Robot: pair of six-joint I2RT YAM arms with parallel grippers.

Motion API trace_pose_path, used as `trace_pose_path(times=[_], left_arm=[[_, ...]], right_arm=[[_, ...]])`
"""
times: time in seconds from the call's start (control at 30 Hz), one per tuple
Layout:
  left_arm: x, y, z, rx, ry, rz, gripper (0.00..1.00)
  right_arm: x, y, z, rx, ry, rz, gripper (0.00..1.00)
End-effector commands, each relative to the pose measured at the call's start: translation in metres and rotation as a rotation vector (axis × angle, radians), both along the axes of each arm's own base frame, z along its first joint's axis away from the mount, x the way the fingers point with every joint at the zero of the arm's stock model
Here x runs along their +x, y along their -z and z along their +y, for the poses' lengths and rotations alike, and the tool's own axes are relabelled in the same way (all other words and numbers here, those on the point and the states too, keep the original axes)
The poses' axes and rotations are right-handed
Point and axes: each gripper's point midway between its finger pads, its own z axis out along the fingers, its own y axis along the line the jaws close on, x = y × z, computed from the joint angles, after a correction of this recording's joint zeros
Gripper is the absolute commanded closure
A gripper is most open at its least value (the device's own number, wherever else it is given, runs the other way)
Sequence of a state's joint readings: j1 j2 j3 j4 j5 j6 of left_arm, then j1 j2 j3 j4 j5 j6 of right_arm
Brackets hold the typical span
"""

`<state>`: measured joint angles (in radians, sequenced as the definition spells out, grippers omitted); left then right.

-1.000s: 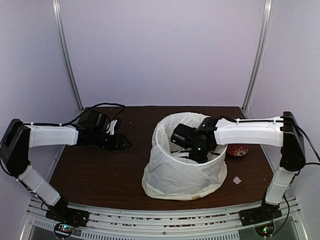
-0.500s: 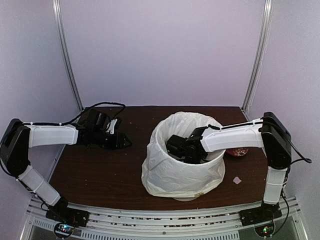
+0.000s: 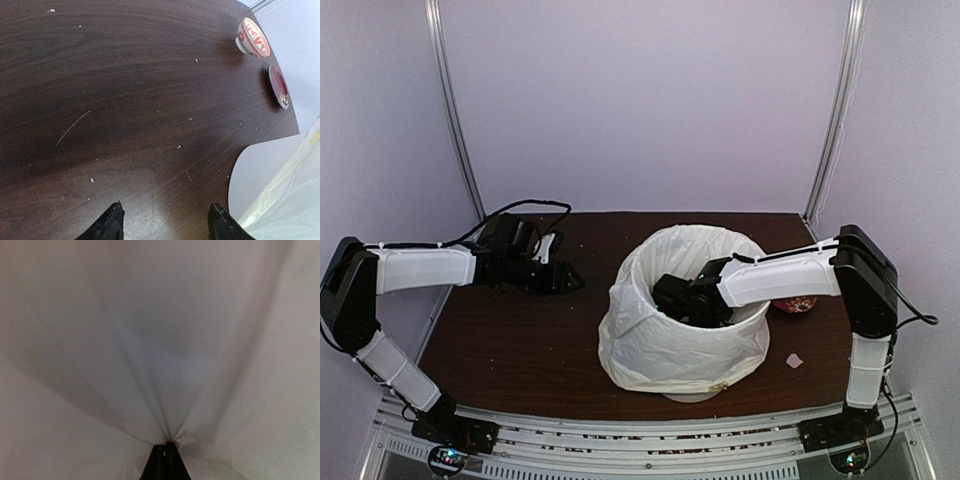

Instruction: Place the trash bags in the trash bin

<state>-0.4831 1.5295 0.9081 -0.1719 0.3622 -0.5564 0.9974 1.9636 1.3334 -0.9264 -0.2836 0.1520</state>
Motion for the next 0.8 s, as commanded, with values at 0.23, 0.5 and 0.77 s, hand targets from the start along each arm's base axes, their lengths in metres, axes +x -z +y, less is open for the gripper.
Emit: trace_pose_path(times=[0.23,0.5,0.77], left_arm=[[0.016,-0.076,0.005,0.002,0.005,-0.193,0.41],[0.024,-0.124,-0.002,-0.027,0.028,-0.257,0.41],[0.022,-0.166,-0.008,-0.116,0.02,-0.291,0.41]], right_arm=[[0.013,-0.029,0.018,-0.002,-0.026,-0.089,1.0],[0.022,-0.079,0.026,0.073,-0.008,-0.171,0.98],[0.02,-0.115,0.027,0.131,0.019,-0.199,0.94]])
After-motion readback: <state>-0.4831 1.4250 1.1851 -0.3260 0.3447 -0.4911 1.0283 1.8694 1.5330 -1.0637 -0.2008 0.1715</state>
